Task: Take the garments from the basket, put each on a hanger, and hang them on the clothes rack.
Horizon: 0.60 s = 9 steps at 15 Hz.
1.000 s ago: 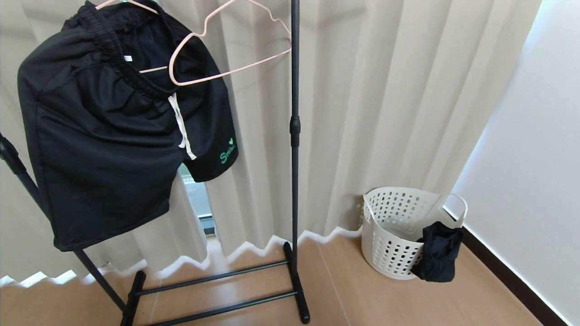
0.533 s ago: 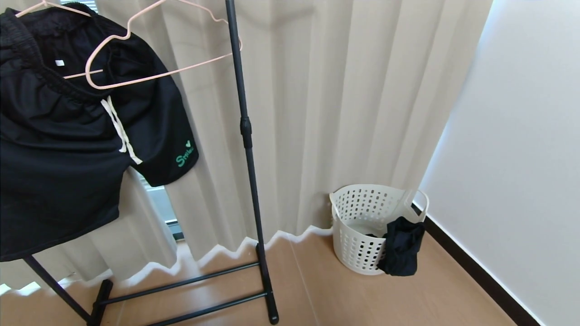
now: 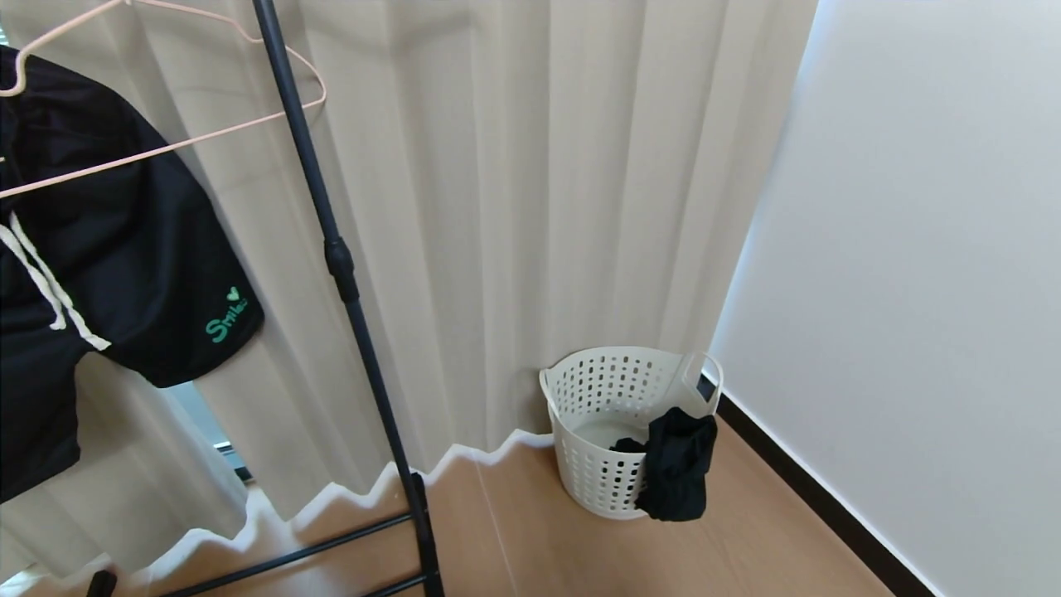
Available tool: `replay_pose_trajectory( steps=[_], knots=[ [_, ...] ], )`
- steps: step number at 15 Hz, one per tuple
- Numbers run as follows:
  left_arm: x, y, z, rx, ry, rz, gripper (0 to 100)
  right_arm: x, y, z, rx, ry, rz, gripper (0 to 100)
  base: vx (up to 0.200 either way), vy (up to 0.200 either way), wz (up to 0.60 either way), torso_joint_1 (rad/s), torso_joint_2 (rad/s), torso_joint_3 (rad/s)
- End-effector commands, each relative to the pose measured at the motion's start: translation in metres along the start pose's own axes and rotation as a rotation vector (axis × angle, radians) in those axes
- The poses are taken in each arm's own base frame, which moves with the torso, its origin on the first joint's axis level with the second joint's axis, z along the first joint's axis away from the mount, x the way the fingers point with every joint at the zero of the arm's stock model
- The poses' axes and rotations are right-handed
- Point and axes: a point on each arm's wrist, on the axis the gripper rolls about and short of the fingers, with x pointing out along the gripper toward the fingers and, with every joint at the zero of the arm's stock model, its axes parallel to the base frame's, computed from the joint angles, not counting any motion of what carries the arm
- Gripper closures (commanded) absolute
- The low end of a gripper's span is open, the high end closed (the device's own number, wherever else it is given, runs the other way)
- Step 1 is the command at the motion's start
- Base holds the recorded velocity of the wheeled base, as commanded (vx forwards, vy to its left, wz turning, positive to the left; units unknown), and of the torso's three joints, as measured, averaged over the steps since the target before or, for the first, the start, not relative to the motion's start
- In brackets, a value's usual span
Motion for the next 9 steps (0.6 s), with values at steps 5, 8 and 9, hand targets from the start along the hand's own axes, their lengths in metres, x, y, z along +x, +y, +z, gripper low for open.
replay_pose_trajectory(
  steps=[5, 8, 9],
  knots=[
    [0.0, 0.0, 0.0, 0.0, -0.001, 0.002, 0, 0.0001, 0.0, 0.0001, 0.0, 0.001, 0.001, 0, 0.16, -0.08, 0.0, 0.003, 0.0, 0.002],
    [0.0, 0.0, 0.0, 0.0, -0.001, 0.002, 0, 0.0001, 0.0, 0.0001, 0.0, 0.001, 0.001, 0, 0.0, -0.2, 0.0, 0.014, 0.0, -0.001],
    [0.0, 0.0, 0.0, 0.0, -0.001, 0.002, 0, 0.0001, 0.0, 0.0001, -0.002, 0.001, 0.001, 0, 0.0, -0.2, 0.0, -0.012, 0.0, 0.007]
  ],
)
